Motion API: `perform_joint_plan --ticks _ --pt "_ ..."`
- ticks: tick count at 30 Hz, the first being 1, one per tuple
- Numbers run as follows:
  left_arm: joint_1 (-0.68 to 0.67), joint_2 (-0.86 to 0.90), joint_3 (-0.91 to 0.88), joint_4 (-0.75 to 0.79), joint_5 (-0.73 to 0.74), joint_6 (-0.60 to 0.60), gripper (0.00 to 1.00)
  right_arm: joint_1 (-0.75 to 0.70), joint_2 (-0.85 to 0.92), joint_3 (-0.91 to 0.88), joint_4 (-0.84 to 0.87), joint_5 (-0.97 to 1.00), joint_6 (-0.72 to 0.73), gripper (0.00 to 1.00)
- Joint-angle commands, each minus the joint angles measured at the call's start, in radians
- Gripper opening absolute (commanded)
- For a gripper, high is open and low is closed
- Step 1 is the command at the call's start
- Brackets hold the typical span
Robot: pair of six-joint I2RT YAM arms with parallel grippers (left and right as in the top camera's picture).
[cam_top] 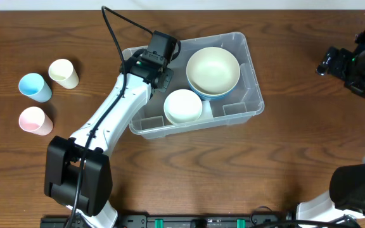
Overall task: Pack container
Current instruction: 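Open the left gripper and lift it off the green cup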
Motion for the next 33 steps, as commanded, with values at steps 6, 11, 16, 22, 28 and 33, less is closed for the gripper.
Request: perform_joint_plan --ticks 6,11,16,22,28,33 --pt "0.007 0.013 0.027 0.000 -0.013 0.006 0.59 -0.001 -0.006 0.012 0.000 0.000 0.011 0.99" --pt "0.007 0.013 0.027 0.000 -0.013 0.007 0.59 -0.001 -0.006 0.012 0.000 0.000 0.011 0.99" --pt "0.015 0.014 0.027 0.011 -0.013 0.012 0.59 -0.001 -0.006 0.012 0.000 0.000 0.011 0.99" --pt "0.043 0.027 0.027 0.035 -0.013 0.018 0.59 -0.001 -0.006 0.012 0.000 0.000 0.011 0.99" --pt "0.043 0.034 0.027 0.034 -0.014 0.019 0.58 -0.001 -0.006 0.012 0.000 0.000 0.011 0.99" --pt "0.031 -0.024 0.035 0.026 -0.016 0.005 0.60 -0.001 -0.006 0.012 0.000 0.000 0.011 0.99"
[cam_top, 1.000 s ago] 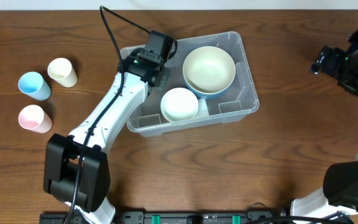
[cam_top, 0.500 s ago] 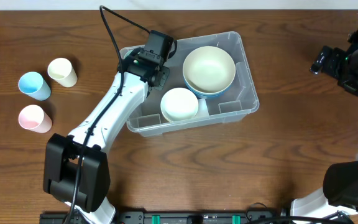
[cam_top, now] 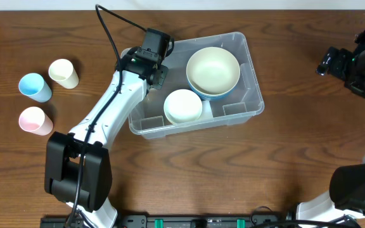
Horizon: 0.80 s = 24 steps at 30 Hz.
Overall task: Pack container
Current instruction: 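Open the left gripper and lift it off the green cup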
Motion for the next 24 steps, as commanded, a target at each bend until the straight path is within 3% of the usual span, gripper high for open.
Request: perform_joint_plan --ticks 1,11,15,18,20,24 --pt "-0.013 -0.064 0.034 -0.010 -0.013 -0.010 0.61 -0.001 -0.006 0.012 -0.001 0.000 0.011 0.99" --pt "-0.041 -0.225 0.034 -0.069 -0.002 -0.077 0.66 -0.002 -0.006 0.012 -0.001 0.000 0.011 0.99" --pt "-0.064 -0.224 0.034 -0.126 0.185 -0.093 0.65 -0.001 -0.006 0.012 -0.001 0.000 0.011 0.99" --pt "-0.105 -0.219 0.034 -0.142 0.217 -0.106 0.53 -0.001 -0.006 0.012 -0.001 0.000 0.011 0.99" --pt "-0.139 -0.219 0.033 -0.140 0.217 -0.108 0.39 -0.001 -0.006 0.012 -0.001 0.000 0.011 0.99" --pt "-0.207 -0.210 0.033 -0.128 0.218 -0.116 0.29 -0.001 -0.006 0.012 -0.001 0.000 0.011 0.99"
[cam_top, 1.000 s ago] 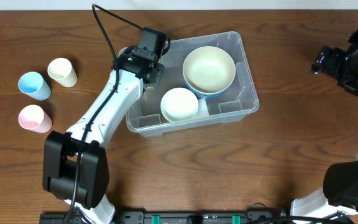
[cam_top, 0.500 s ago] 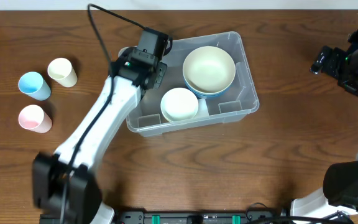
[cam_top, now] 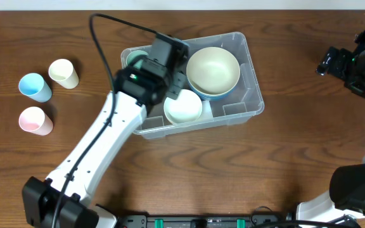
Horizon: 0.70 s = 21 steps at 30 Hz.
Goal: Pack container
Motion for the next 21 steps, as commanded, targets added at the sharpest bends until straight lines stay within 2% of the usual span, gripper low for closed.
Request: perform_joint_plan --ticks 1,4,6,12,21 --pt "-0.055 0.019 0.008 0.006 0.031 -0.014 0.25 -0.001 -0.006 0.012 -0.001 0.000 0.011 0.99" --pt "-0.100 0.051 0.008 0.006 0.031 -0.025 0.14 -0.001 -0.006 0.012 -0.001 0.000 0.011 0.99" --pt "-0.128 0.080 0.008 0.006 0.043 -0.028 0.09 -0.001 -0.006 0.012 -0.001 0.000 0.011 0.99" --pt "-0.193 0.148 0.008 0.022 0.048 -0.028 0.07 -0.001 -0.006 0.012 -0.001 0.000 0.011 0.99" --pt "-0.254 0.159 0.008 0.035 0.053 -0.066 0.06 -0.001 -0.006 0.012 -0.001 0.000 0.011 0.99"
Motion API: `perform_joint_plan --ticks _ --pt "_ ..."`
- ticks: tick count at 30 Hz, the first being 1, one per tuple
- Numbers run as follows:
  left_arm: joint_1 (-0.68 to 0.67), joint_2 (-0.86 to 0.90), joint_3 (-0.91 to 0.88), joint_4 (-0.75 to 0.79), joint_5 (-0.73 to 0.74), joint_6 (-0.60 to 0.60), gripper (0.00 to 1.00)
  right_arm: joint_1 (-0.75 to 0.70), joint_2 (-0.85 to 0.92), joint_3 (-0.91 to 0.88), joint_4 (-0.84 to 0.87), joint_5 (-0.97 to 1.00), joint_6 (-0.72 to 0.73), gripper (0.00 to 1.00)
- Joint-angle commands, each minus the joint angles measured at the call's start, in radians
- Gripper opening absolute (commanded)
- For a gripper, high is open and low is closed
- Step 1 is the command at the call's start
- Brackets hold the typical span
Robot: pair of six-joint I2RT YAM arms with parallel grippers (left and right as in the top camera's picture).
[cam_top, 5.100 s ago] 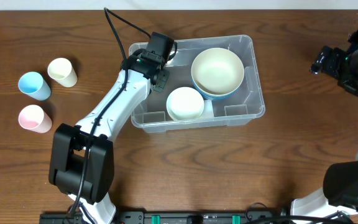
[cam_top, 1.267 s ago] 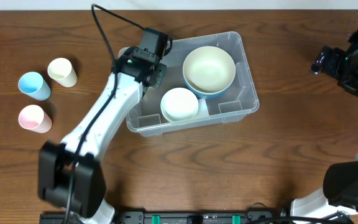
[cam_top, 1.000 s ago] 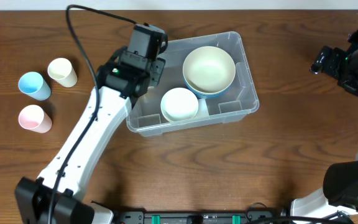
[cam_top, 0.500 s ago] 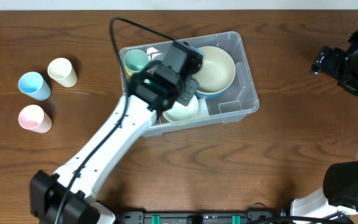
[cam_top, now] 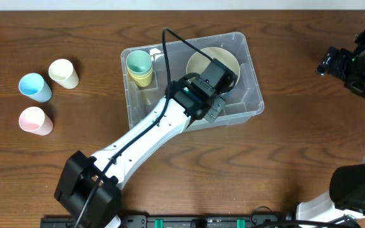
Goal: Pack container
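A clear plastic container [cam_top: 253,101] sits mid-table in the overhead view. In its back left corner a green cup [cam_top: 138,62] is nested in a yellow cup [cam_top: 142,80]. A large cream bowl [cam_top: 201,58] rests in a blue bowl at the back right, half covered by my left arm. My left gripper [cam_top: 217,76] hangs over the bowls, and the wrist hides its fingers. The small white bowl is out of sight under the arm. My right gripper [cam_top: 329,63] is far right, away from the container, and its jaws are unclear.
Three loose cups stand on the table at the left: cream [cam_top: 63,73], blue [cam_top: 35,87] and pink [cam_top: 35,120]. The left arm runs from the front left of the table across the container's front wall.
My left wrist moved from the container's left middle to the right, over the bowls. The green cup on the yellow cup now shows. The small white bowl is now covered. The right arm stayed still.
My left wrist first sat over the container's back left corner, then slightly further back and left. Later it was higher, between the corner and the bowls. Now it is over the bowls and stacked cups show in that corner. The three loose cups never moved.
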Motion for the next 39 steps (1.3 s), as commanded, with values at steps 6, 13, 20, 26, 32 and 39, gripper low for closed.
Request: perform_joint_plan --ticks 6,13,20,26,32,39 --pt "-0.055 -0.002 0.007 0.000 0.004 -0.034 0.06 -0.001 -0.006 0.012 -0.001 0.000 0.011 0.99" --pt "-0.069 0.004 0.007 -0.003 0.003 -0.032 0.06 -0.001 -0.006 0.012 -0.001 0.000 0.011 0.99" --pt "-0.069 0.055 0.006 -0.003 -0.004 -0.032 0.06 -0.001 -0.006 0.012 -0.001 0.000 0.011 0.99" --pt "-0.069 0.064 0.006 -0.003 -0.004 -0.032 0.06 -0.001 -0.006 0.012 -0.001 0.000 0.011 0.99" --pt "-0.076 0.064 0.006 -0.032 0.016 -0.032 0.06 -0.001 -0.006 0.012 -0.001 0.000 0.011 0.99" --pt "-0.098 0.064 0.006 -0.041 0.052 -0.033 0.06 -0.001 -0.006 0.012 -0.001 0.000 0.011 0.99"
